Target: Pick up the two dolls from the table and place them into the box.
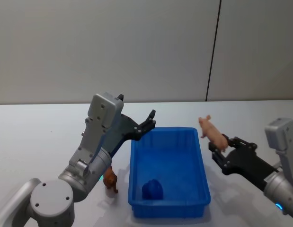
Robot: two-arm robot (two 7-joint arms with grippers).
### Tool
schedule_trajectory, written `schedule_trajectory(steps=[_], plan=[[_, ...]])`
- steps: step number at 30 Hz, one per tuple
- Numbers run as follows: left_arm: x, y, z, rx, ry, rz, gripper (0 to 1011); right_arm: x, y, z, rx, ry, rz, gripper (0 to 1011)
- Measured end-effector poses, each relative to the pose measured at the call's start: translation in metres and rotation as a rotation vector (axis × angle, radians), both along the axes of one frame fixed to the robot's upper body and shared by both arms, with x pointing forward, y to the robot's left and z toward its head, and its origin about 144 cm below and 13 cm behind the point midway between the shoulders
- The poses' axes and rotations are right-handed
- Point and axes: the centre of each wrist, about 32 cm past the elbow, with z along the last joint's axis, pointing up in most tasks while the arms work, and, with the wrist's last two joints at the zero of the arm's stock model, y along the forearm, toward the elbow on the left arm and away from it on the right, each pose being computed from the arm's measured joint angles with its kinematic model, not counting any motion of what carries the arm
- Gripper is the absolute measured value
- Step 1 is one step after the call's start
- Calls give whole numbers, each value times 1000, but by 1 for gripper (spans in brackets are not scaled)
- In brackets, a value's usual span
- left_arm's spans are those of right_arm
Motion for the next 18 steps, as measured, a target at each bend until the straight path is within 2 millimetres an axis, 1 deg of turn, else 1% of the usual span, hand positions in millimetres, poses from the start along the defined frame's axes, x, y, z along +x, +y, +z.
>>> schedule_trajectory(steps=[1, 7, 12, 15, 16, 18], plan=[[0, 0, 0, 0, 0, 0, 1001, 0, 0, 0, 0, 0, 0, 379], [0, 0, 0, 0, 0, 0, 1001, 7, 14, 8, 6, 10, 69, 379], [0, 0, 0, 0, 0, 0, 1001, 13, 22, 9, 1, 30, 100, 383], [0, 0, 0, 0, 0, 0, 1001, 17, 25, 8, -3, 45, 112, 474], [0, 0, 0, 0, 0, 0, 1001, 19, 27, 9, -4, 50, 117, 535], [0, 0, 0, 0, 0, 0, 1001, 21, 28, 8, -6, 58, 121, 567]])
